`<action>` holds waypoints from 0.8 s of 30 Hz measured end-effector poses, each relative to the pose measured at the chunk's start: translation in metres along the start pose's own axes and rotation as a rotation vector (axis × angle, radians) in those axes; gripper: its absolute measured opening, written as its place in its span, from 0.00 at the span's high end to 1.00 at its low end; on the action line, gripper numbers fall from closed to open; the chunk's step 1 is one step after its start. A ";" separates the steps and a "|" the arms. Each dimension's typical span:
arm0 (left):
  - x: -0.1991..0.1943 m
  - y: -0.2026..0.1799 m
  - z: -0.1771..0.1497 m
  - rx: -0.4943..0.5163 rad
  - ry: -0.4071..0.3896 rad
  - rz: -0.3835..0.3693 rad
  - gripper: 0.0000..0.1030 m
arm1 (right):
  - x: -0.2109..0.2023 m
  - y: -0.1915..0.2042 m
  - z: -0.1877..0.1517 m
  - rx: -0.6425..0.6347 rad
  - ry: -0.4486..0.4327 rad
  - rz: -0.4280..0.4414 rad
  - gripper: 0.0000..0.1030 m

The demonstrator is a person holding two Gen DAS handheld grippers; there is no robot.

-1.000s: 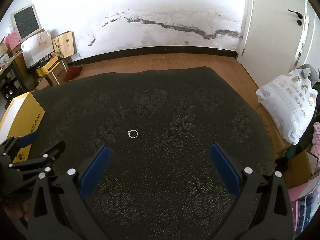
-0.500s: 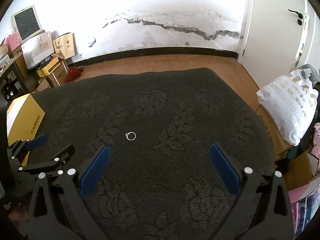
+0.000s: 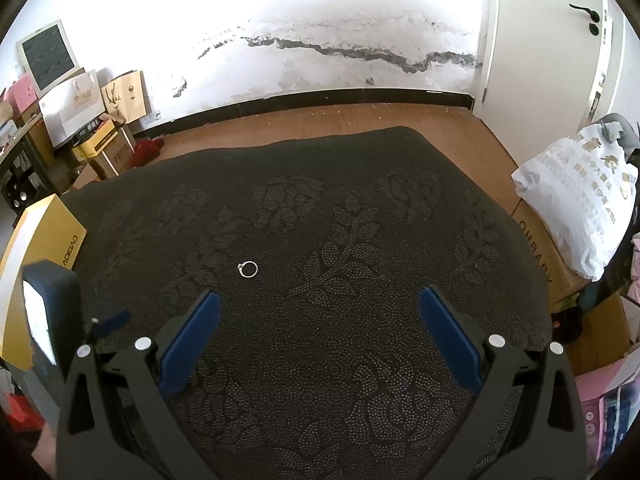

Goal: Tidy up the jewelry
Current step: 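Move the left tool over the small silver charm on the rug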

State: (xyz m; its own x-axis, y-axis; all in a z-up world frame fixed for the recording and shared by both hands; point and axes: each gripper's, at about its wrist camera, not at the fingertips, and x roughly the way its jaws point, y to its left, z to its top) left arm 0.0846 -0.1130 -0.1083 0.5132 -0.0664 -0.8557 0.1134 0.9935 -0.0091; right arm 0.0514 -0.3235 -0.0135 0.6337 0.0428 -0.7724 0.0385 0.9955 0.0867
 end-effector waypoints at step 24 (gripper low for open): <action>0.005 -0.010 -0.013 -0.009 -0.063 0.055 0.07 | -0.001 -0.013 0.001 0.034 -0.005 0.021 0.06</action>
State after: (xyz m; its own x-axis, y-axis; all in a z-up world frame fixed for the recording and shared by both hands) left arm 0.0749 -0.1219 -0.1192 0.5712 -0.0166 -0.8207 0.0755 0.9966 0.0324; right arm 0.0507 -0.3367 -0.0134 0.6384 0.0628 -0.7672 0.0518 0.9909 0.1242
